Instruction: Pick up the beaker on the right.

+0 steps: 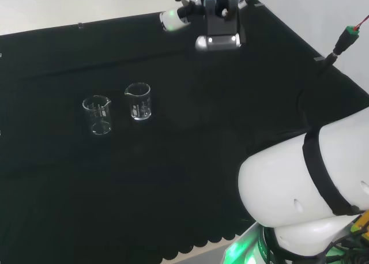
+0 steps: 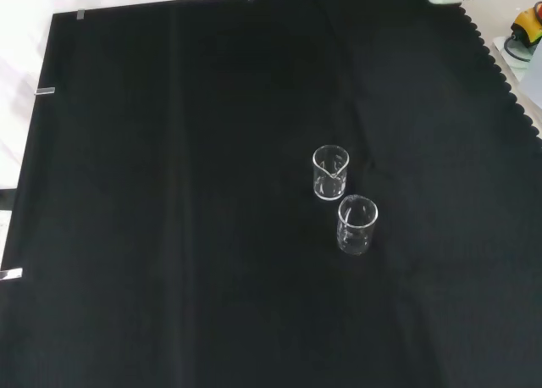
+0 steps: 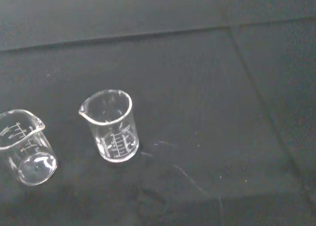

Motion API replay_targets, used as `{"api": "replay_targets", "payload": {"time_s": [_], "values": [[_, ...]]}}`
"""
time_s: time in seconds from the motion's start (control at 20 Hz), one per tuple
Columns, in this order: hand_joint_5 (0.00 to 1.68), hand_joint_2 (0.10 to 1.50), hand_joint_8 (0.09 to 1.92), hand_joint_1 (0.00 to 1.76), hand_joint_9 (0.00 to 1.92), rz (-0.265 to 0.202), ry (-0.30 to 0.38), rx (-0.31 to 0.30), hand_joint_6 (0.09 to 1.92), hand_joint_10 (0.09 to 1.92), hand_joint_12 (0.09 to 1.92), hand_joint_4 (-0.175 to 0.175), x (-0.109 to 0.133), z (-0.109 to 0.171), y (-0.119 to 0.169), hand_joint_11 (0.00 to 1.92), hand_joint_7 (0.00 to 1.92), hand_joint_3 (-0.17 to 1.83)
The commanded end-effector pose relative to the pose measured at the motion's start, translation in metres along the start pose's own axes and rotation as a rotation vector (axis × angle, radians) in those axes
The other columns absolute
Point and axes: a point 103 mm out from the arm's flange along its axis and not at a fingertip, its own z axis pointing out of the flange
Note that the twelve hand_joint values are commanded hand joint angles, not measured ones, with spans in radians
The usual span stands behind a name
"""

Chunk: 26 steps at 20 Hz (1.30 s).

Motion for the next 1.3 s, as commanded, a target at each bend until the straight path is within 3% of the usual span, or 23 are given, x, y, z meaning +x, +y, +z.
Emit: {"api": "replay_targets", "payload": {"time_s": [0.05,0.3,0.45,0.6,1.3], "values": [[0.18,0.9,0.5,0.36,0.18,-0.017,0.054,0.023,0.09,0.62,1.1,-0.024,-0.012,0.033,0.014,0.0,0.11,0.95],[0.17,0.82,0.51,0.44,0.18,-0.054,0.119,0.025,0.09,0.63,1.09,-0.022,-0.04,0.059,0.045,0.0,0.11,0.98],[0.17,0.73,0.51,0.51,0.19,-0.062,0.116,0.012,0.09,0.63,1.09,-0.022,-0.05,0.074,0.057,0.0,0.11,1.03],[0.19,0.66,0.53,0.57,0.22,-0.078,0.12,0.039,0.09,0.64,1.13,-0.02,-0.056,0.084,0.067,0.0,0.13,1.06],[0.2,0.51,0.55,0.62,0.27,-0.135,0.163,0.121,0.09,0.65,1.18,-0.021,-0.046,0.129,0.115,0.0,0.17,1.11]]}}
